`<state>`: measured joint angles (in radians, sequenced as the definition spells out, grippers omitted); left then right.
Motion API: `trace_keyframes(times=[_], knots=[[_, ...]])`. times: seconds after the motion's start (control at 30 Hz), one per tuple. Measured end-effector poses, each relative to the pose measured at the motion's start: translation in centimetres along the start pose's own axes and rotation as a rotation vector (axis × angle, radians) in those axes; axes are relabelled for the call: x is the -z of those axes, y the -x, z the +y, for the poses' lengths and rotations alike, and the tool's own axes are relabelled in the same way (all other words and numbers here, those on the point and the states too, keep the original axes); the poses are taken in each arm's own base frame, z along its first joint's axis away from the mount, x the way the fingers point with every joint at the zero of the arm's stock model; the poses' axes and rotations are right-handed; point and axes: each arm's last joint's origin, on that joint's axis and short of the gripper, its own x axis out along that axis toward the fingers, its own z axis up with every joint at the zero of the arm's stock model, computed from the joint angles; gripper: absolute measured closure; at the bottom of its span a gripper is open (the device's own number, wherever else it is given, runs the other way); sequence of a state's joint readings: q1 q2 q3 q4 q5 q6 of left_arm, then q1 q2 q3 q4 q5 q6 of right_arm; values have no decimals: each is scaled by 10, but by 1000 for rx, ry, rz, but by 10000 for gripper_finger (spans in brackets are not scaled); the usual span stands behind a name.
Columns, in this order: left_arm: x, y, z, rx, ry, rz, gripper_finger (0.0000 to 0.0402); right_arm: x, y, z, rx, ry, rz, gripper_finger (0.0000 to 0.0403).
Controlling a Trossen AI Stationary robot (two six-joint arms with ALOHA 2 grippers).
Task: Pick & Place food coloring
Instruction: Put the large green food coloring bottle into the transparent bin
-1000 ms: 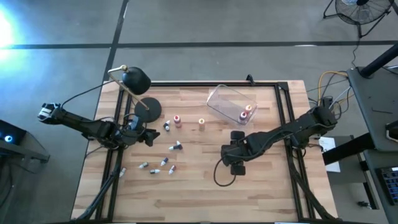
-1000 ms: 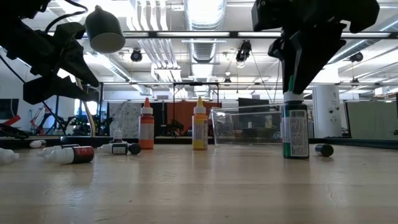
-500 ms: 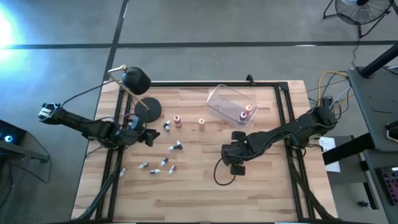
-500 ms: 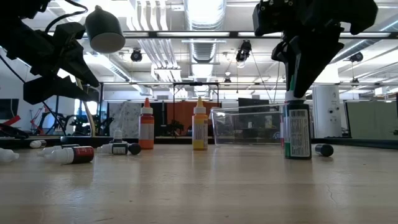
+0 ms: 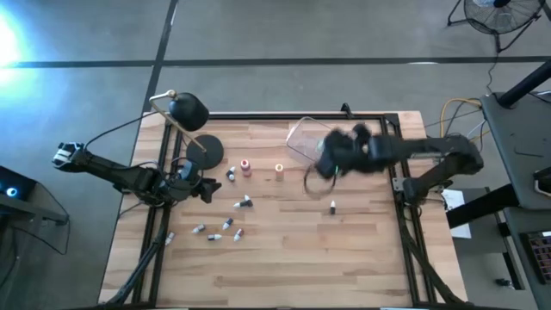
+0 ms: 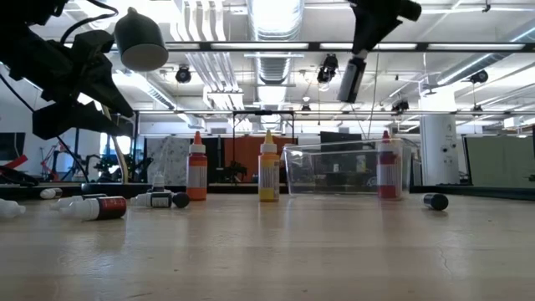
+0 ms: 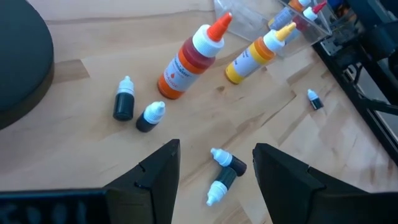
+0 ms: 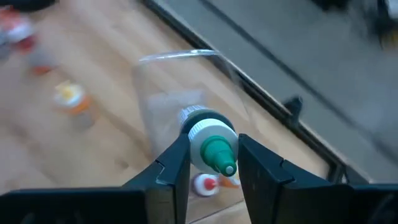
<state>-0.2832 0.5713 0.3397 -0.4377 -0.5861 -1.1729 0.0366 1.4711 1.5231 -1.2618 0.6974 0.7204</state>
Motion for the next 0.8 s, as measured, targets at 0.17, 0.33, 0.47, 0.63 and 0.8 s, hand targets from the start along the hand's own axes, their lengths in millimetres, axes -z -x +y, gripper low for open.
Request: trace_keyframes(times=[0.17,0.33,0.47,0.63,0.8], knots=[[-1,0,0,-10,-12,-24,225,-21,-43,-36,12,-140,185,304],[-1,0,0,-12,-13,-28,225,-28,-97,-52,17,-148,301,304],[-1,0,0,-13,-12,-33,225,-28,-127,-55,4,-155,343,304],[-1,0,0,-15,7,-40,225,-23,-156,-56,22,-146,419,303],[-1,0,0,-15,9,-42,225,-15,-176,-57,3,-152,490,303]])
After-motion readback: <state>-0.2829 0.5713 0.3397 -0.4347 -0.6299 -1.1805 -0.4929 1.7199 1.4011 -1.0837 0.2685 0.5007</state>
